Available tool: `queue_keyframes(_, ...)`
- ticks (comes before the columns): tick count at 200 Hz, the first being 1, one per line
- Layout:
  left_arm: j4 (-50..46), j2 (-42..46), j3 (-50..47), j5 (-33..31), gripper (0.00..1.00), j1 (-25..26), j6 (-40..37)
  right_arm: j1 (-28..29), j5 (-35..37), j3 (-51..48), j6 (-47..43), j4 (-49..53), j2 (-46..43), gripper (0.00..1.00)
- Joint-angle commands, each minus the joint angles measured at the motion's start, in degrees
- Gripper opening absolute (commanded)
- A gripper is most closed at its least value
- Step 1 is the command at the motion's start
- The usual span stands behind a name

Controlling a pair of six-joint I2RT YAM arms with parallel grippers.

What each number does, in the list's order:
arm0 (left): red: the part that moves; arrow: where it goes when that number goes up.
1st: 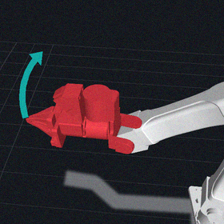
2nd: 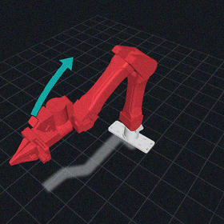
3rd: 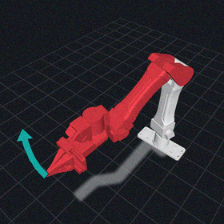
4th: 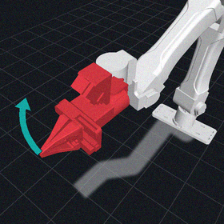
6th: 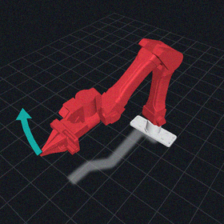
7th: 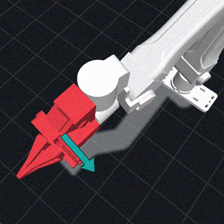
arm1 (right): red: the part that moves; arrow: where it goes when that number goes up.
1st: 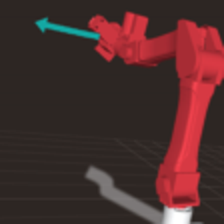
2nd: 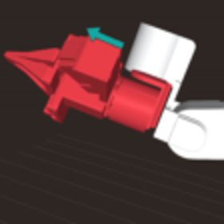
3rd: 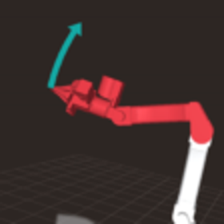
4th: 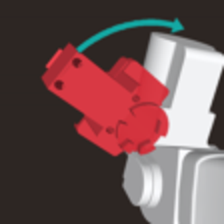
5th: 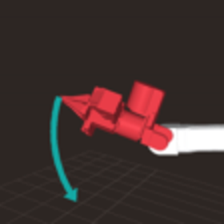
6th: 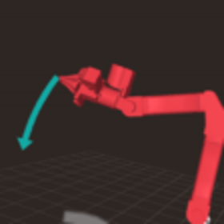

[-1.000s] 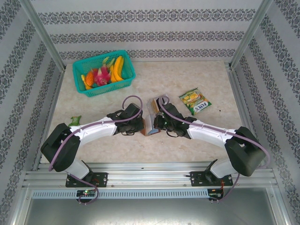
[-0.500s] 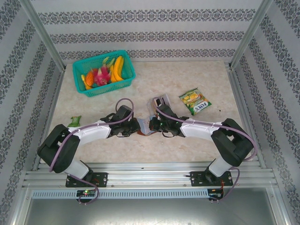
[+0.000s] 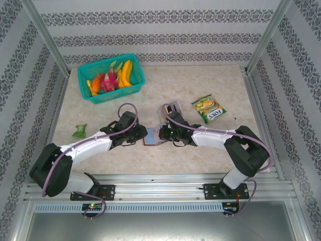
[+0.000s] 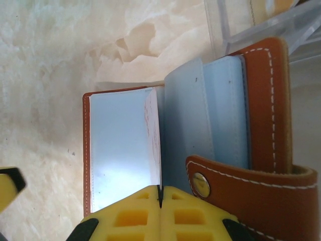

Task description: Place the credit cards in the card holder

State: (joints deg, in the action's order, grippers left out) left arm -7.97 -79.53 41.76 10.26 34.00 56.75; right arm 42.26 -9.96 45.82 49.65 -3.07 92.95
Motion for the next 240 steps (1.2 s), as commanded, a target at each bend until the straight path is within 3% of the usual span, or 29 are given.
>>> queue_keyframes(1,3.34,-5.38,3.03,4.0,0.25,-0.51,-2.04,0.61,1.19,0.84,0.83,2.19,-0.09,0.0)
queue_keyframes(51,-0.65,-11.64,4.58,0.33,0.16,-0.51,-1.97,-0.44,2.13,0.0,0.55,2.17,-2.67,0.0)
queue_keyframes(93,-0.69,-13.02,3.19,-0.58,0.15,-0.51,-2.52,-2.56,1.24,-1.35,-0.15,1.32,-4.7,0.0)
queue_keyframes(240,-0.48,-13.47,3.1,-0.21,0.15,-0.51,-2.87,-2.4,-5.5,-3.72,2.47,-9.59,4.47,0.0)
